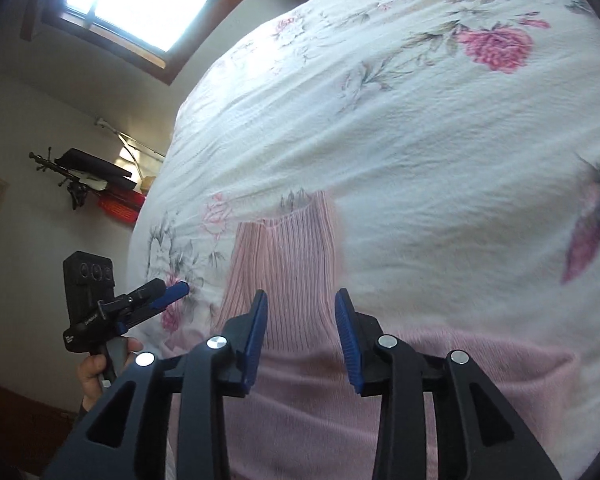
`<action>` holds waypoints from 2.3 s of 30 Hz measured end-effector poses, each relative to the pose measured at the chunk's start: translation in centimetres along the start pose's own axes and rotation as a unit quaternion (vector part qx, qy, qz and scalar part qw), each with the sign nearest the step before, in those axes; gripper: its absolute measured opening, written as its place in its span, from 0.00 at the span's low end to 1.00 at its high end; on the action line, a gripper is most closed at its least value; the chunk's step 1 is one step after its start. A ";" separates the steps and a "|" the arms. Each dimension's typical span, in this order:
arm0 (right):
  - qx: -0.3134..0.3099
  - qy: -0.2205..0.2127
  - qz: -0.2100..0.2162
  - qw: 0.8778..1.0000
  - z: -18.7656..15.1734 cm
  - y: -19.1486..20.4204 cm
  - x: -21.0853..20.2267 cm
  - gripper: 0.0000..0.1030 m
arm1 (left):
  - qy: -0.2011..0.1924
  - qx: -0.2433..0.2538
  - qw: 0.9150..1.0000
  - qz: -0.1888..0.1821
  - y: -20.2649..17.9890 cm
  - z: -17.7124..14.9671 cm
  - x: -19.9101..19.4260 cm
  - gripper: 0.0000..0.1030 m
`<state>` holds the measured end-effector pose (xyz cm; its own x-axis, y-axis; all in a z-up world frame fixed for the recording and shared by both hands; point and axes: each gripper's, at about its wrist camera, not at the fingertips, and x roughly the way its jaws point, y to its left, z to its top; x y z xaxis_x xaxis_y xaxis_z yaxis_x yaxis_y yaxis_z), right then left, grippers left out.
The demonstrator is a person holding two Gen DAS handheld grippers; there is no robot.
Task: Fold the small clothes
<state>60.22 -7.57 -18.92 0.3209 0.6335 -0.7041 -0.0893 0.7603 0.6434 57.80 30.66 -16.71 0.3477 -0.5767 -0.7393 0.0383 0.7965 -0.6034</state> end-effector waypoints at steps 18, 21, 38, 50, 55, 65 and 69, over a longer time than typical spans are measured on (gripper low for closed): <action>-0.045 0.001 -0.047 0.998 3.7 0.2 8.2 0.11 | 0.006 0.058 0.997 0.048 0.6 3.5 4.6 0.06; -0.056 -0.023 -0.021 0.998 2.9 1.2 4.4 0.11 | -0.024 0.075 0.997 0.009 -1.3 2.5 1.8 0.06; -0.115 0.000 0.040 0.993 -16.7 3.6 -7.6 0.11 | 0.019 0.124 0.992 -0.029 -4.3 -18.0 -6.8 0.10; 0.016 0.039 0.056 0.998 -20.5 -1.3 -6.7 0.24 | 0.017 0.055 0.998 0.027 -4.5 -22.2 -5.4 0.49; 0.059 0.054 0.047 0.996 -19.4 -2.1 -3.5 0.32 | 0.061 -0.016 0.996 0.061 -2.7 -20.9 -1.4 0.48; 0.050 0.036 0.015 0.998 -21.4 -3.0 -3.0 0.04 | 0.062 -0.010 0.993 0.096 -1.3 -21.8 -0.3 0.06; 0.045 0.053 0.008 0.998 -21.6 -3.5 -1.9 0.00 | 0.044 -0.017 0.995 0.085 -0.9 -22.3 -1.5 0.06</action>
<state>39.58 -8.38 -26.29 0.2184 0.6600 -0.7188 -0.0074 0.7377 0.6751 36.35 26.73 -21.70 0.2625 -0.4485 -0.8544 -0.0455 0.8787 -0.4752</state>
